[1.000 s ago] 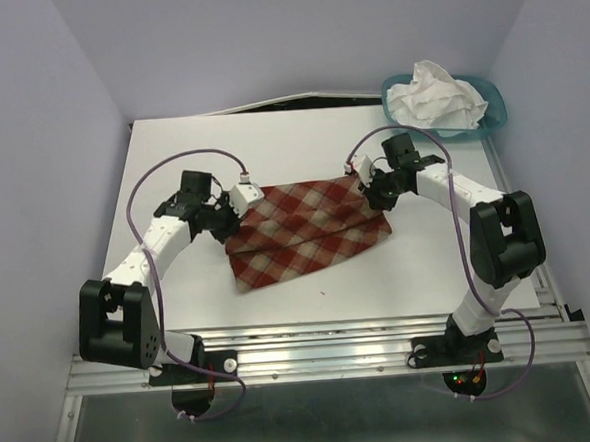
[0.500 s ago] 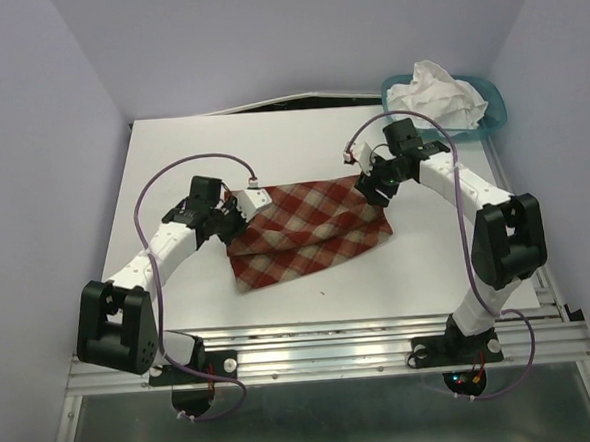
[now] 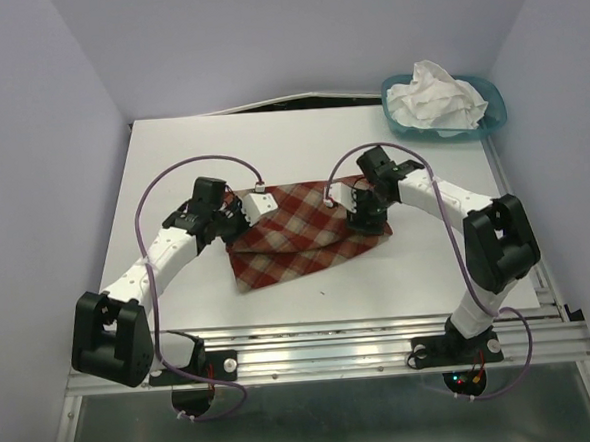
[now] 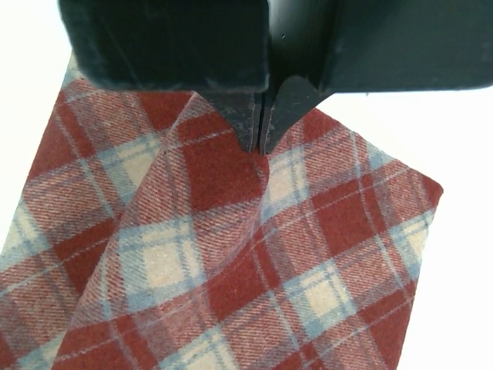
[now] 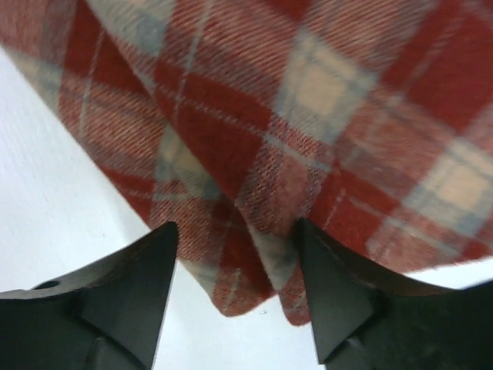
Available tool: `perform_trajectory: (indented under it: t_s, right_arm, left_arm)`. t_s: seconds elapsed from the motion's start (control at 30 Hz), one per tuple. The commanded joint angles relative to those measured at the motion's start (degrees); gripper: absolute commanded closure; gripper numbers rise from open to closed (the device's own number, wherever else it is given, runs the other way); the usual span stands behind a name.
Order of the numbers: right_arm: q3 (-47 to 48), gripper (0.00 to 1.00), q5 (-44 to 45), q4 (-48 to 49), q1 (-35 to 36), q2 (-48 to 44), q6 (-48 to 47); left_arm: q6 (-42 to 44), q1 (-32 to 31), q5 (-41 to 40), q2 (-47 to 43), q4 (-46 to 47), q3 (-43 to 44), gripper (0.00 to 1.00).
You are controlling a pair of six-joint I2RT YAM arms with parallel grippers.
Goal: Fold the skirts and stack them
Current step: Fold the skirt
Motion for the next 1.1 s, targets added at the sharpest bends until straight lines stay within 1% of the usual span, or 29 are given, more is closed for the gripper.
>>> perform_trajectory:
  t_s: [0.0,0.07,0.1,0.17,0.2,0.23,0.27,0.33,0.57,0.7,0.77,0.83,0.9,0.93,1.03,1.07]
  right_arm:
    - [-3.5,0.36,4.7,2.8,1.4,-1.5,-3.0]
    - [-4.1,0.44,6.2,4.0,1.4,-1.6,-3.1]
    - [-4.4,0.52,6.5,5.0,1.4,-1.6,-3.2]
    - [-5.1,0.62,7.6,5.9,1.4,-2.3,-3.1]
    - [-5.2,0.75,7.8,6.7,1.4,-2.5,-3.0]
    - [-5.3,0.82,8.2,7.2,1.4,-3.2,-2.7]
    - [-5.2,0.93,8.4,7.9,1.4,-3.5,-2.3]
    - [-5.0,0.99,8.9,9.4,1.4,-4.1,-1.7]
    - [-0.5,0.99,9.6,8.8,1.4,-6.0,-0.4]
    - [2.4,0.99,9.4,5.8,1.4,-8.4,-0.4]
    - [2.0,0.99,9.0,5.0,1.4,-9.7,-0.8]
    - [1.0,0.99,8.9,4.4,1.4,-11.7,-1.2]
    - [-2.2,0.99,9.4,4.9,1.4,-12.9,-1.7]
    - [-5.0,0.99,9.5,5.3,1.4,-13.1,-1.9]
    - [-9.9,0.99,9.9,7.9,2.5,-13.6,-1.6]
    - [-13.0,0.99,10.2,9.9,2.5,-13.6,-1.3]
  left_arm:
    - [1.8,-0.6,-0.2,-2.0,-1.4,-1.5,1.00]
    - [2.1,-0.7,-0.5,-2.4,-1.4,-2.1,1.00]
    - [2.4,-0.8,-0.6,-2.5,-1.4,-2.4,1.00]
    - [2.1,-1.1,-1.1,-2.8,-1.2,-3.2,1.00]
    - [1.8,-1.1,-1.5,-2.9,-0.7,-3.5,1.00]
    - [1.4,-1.2,-1.9,-3.0,-0.4,-3.8,1.00]
    - [1.1,-1.2,-2.1,-3.0,0.0,-3.9,1.00]
    - [-0.2,-1.2,-3.2,-3.1,1.2,-4.0,1.00]
    - [-2.6,-1.2,-3.9,-4.6,1.1,-0.9,1.00]
    - [-3.1,-1.2,-3.0,-7.4,-2.9,2.2,1.00]
    - [-3.4,-1.2,-2.3,-8.8,-4.7,2.8,1.00]
    - [-3.1,-1.2,-0.2,-10.6,-7.7,2.9,1.00]
    - [-2.7,-1.6,1.8,-12.0,-10.4,1.4,1.00]
    - [-2.6,-2.0,2.2,-12.3,-11.0,0.7,1.00]
    - [-2.4,-3.4,3.0,-12.5,-12.0,-2.4,1.00]
    - [-2.5,-4.8,3.0,-12.5,-11.2,-4.7,1.00]
